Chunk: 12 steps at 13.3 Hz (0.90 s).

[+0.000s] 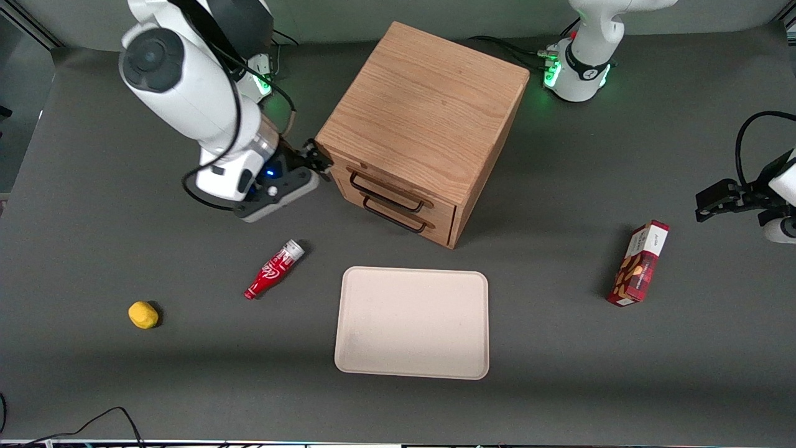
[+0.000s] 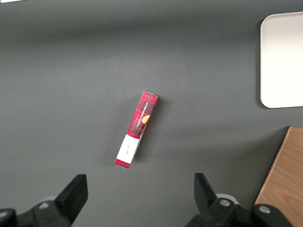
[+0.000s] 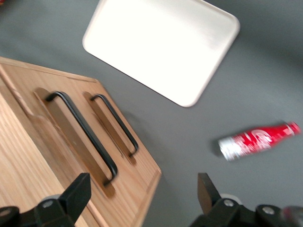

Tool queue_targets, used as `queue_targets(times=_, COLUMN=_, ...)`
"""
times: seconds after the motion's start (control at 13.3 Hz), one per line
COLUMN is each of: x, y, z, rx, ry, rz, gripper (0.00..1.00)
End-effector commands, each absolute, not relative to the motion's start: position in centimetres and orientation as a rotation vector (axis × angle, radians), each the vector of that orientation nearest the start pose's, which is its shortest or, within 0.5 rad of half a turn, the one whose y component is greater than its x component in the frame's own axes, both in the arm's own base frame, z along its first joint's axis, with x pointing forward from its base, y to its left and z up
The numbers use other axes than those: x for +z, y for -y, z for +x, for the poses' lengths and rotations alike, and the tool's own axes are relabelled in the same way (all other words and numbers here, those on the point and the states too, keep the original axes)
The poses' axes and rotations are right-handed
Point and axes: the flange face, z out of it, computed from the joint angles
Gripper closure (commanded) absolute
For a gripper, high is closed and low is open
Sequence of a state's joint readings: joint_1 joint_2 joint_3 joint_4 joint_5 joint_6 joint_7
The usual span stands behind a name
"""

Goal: Open upper drawer

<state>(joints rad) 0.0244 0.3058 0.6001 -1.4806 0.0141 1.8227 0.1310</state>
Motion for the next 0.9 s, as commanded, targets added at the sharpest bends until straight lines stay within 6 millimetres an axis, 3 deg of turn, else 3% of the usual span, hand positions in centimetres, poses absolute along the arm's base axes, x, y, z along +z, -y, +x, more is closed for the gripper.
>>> queue_targets(times=0.0, x=51.8, y=-37.4, z=55.9, rx=-0.049, ry=0.812, rz=-2.750, gripper=0.00)
queue_targets(times=0.22, x=48.9, y=-40.0, z=54.9, rx=0.021, ry=0.941, rz=-2.685, gripper=0.00)
queue_targets(times=0.45, x=45.4, y=-40.6, z=54.7, rx=0.073, ry=1.149, rz=-2.593, gripper=0.00)
queue_targets(times=0.82, x=43.0, y=-41.0, z=55.2, rx=0.048, ry=1.202, rz=-2.553, gripper=0.00)
